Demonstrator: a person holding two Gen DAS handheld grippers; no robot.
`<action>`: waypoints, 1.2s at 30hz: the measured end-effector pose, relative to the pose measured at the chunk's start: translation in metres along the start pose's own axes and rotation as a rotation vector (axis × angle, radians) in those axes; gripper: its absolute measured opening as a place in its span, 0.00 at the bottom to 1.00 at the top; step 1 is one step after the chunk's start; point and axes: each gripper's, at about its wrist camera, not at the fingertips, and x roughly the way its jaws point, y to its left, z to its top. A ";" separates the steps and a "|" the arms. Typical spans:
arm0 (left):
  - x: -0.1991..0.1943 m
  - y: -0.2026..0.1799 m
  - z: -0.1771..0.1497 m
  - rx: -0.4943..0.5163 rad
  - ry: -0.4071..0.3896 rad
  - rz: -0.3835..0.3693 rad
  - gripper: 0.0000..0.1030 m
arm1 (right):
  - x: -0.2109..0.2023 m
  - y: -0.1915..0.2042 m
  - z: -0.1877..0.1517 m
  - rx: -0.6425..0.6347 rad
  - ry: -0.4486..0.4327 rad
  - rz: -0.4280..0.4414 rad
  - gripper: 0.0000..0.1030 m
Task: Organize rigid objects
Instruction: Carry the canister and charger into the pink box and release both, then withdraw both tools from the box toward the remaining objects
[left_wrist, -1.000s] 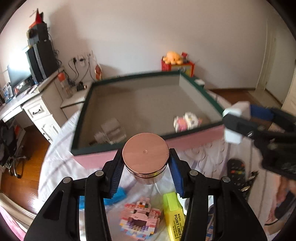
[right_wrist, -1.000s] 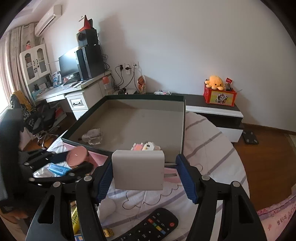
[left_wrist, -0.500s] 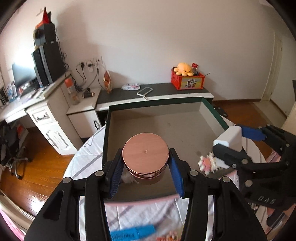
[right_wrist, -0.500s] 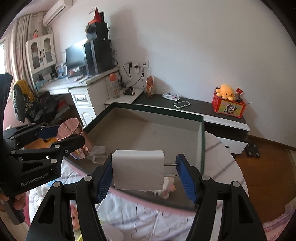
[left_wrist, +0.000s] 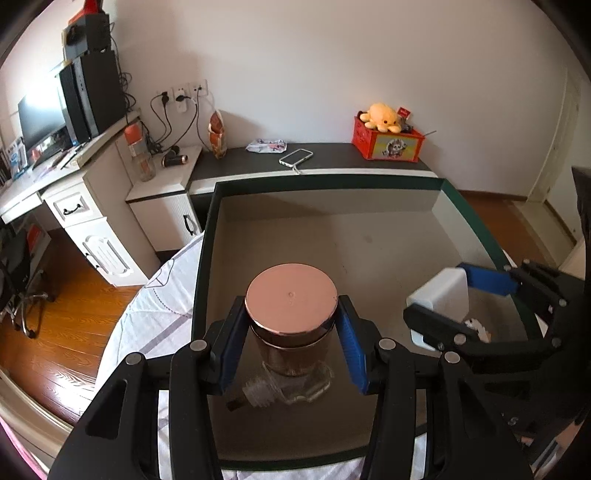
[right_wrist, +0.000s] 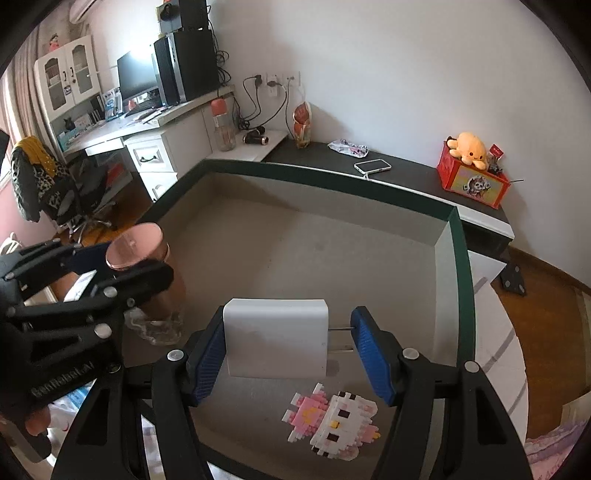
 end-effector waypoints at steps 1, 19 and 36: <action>0.000 -0.001 0.000 0.003 -0.002 0.004 0.49 | 0.000 -0.001 -0.001 0.004 -0.002 0.000 0.65; -0.129 0.002 -0.050 -0.028 -0.226 0.059 1.00 | -0.109 0.016 -0.032 0.038 -0.214 -0.028 0.86; -0.260 -0.013 -0.159 -0.062 -0.391 0.071 1.00 | -0.223 0.064 -0.135 0.058 -0.415 -0.133 1.00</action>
